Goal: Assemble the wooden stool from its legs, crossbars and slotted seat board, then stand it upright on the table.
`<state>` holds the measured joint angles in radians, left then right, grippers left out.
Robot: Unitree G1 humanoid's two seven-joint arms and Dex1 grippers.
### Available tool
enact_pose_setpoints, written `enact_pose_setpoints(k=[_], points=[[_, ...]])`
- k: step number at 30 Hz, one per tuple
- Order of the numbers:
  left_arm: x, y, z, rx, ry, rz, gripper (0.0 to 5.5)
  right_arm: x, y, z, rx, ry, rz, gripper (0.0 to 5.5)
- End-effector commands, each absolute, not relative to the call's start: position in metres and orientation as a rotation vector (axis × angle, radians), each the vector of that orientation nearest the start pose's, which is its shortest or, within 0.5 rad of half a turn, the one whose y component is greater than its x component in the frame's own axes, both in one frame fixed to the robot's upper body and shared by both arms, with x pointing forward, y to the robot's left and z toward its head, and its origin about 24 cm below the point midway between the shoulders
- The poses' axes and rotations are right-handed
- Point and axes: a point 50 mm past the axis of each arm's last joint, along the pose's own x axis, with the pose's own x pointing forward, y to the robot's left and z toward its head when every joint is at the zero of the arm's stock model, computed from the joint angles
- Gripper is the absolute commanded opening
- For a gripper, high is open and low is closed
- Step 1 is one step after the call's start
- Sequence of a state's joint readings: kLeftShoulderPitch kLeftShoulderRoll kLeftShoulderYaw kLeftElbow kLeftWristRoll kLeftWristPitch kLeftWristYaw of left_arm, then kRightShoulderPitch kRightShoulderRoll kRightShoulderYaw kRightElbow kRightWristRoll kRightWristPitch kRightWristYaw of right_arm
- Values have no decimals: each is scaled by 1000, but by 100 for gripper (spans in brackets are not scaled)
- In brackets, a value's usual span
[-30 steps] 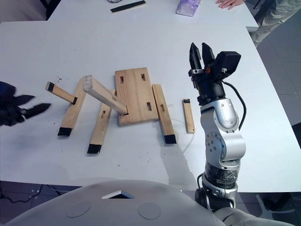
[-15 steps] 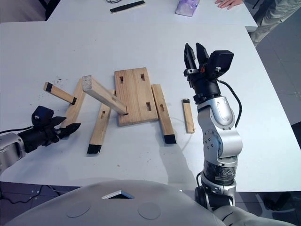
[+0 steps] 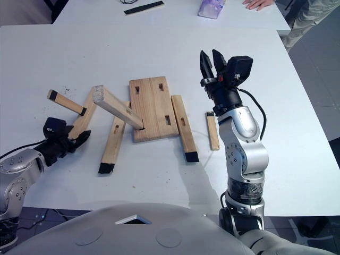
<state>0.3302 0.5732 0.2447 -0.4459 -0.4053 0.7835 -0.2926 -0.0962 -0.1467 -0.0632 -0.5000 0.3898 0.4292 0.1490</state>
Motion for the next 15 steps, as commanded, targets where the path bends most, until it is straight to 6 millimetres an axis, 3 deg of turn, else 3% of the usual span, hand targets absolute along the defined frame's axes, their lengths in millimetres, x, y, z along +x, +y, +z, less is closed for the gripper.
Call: enact_pose_setpoints(k=[1,11,15], points=[[158,267,29,59,730,-95,248,253,-151,146,164,-175,320,161],[157,262,23,68,706,-96,112,257,-150,146,156,-171,332,161],[173,265,37,58,578,-42,108,261,-151,147,152,-175,339,161]])
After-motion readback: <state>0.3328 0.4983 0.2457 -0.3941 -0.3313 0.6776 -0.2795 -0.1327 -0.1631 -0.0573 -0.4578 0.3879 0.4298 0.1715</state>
